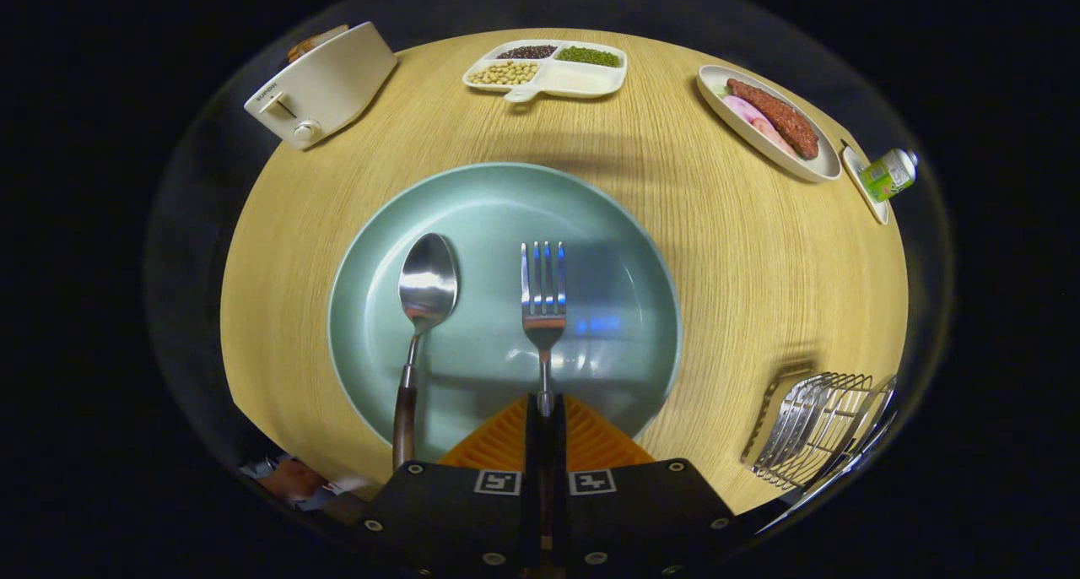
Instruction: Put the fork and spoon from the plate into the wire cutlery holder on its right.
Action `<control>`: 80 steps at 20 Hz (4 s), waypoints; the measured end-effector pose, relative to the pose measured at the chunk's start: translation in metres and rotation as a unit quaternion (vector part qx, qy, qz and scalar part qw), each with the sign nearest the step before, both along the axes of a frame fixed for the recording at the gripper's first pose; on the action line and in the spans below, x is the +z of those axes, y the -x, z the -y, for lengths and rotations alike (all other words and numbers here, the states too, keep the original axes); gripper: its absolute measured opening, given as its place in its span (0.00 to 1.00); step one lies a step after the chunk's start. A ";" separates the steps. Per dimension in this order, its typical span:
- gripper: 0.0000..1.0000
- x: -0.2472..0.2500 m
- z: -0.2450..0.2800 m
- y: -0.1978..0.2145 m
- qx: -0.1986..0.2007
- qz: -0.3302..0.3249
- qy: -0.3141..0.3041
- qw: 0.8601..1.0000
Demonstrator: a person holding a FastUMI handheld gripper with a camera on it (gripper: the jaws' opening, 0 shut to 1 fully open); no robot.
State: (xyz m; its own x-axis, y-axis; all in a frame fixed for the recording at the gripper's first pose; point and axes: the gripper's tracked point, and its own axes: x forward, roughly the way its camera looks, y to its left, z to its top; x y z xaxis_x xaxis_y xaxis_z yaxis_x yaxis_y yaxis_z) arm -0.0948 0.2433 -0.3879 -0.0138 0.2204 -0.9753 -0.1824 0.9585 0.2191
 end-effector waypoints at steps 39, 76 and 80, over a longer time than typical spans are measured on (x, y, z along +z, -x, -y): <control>0.05 0.078 0.219 0.062 -0.094 0.007 0.020 0.995; 0.41 0.119 0.174 -0.019 -0.128 0.069 -0.056 0.988; 0.75 0.127 0.128 -0.029 -0.110 0.083 -0.095 0.986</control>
State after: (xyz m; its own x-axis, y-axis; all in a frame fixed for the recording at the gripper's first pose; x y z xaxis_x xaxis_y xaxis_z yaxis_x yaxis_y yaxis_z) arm -0.0656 0.1151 -0.2608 0.2110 0.3793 -0.9009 -0.0230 0.9233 0.3833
